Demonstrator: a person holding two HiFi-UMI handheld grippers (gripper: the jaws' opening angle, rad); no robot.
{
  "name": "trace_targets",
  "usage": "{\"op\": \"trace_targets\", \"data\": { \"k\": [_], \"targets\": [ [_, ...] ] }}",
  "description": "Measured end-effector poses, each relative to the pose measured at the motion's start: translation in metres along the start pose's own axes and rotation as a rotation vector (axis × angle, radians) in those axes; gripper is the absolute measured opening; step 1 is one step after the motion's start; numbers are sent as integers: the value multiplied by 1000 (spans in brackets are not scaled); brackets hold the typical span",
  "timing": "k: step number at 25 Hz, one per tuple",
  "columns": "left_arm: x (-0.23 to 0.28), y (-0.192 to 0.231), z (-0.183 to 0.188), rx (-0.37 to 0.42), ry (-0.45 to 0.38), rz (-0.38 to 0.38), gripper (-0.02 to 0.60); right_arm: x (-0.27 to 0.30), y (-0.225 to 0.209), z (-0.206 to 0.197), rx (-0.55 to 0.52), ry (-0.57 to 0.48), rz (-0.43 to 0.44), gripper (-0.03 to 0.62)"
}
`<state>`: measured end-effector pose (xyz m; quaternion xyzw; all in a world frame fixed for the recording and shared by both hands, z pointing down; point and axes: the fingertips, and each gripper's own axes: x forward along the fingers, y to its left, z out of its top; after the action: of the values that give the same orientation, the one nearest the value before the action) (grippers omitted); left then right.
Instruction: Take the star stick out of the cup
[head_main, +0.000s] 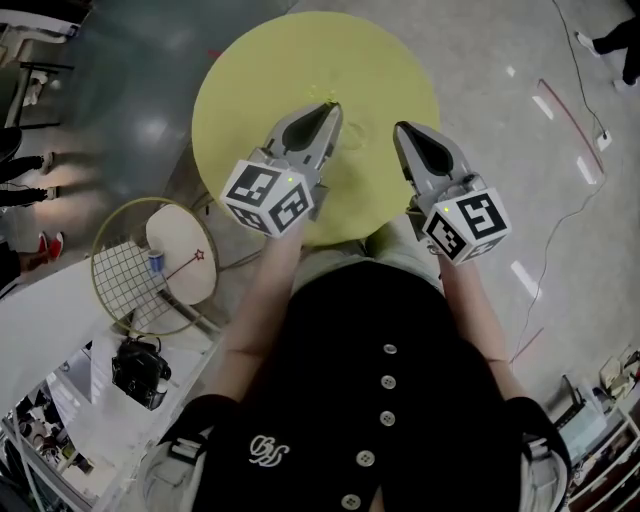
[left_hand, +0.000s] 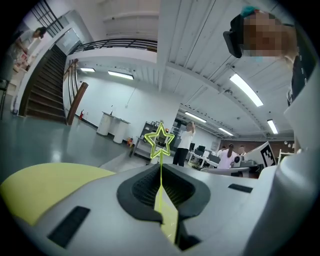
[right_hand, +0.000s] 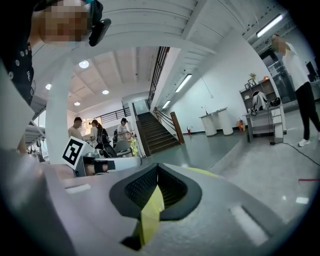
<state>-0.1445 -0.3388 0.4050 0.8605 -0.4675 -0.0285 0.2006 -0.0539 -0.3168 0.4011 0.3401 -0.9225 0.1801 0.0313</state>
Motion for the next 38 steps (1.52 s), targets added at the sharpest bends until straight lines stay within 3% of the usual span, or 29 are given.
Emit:
{"op": "trace_targets", "data": {
  "k": [15, 22, 27, 38],
  "targets": [
    [-51, -51, 68, 103, -292, 85, 18, -24, 25, 38, -91, -64, 120, 3],
    [-82, -69, 82, 132, -373, 133, 17, -38, 48, 65, -144, -107, 206, 3],
    [-103, -82, 84, 158, -404, 153, 17, -47, 59, 71, -161, -119, 234, 3],
    [-122, -99, 67, 171, -388, 147, 17, -59, 75, 50, -144, -86, 276, 3]
  ]
}}
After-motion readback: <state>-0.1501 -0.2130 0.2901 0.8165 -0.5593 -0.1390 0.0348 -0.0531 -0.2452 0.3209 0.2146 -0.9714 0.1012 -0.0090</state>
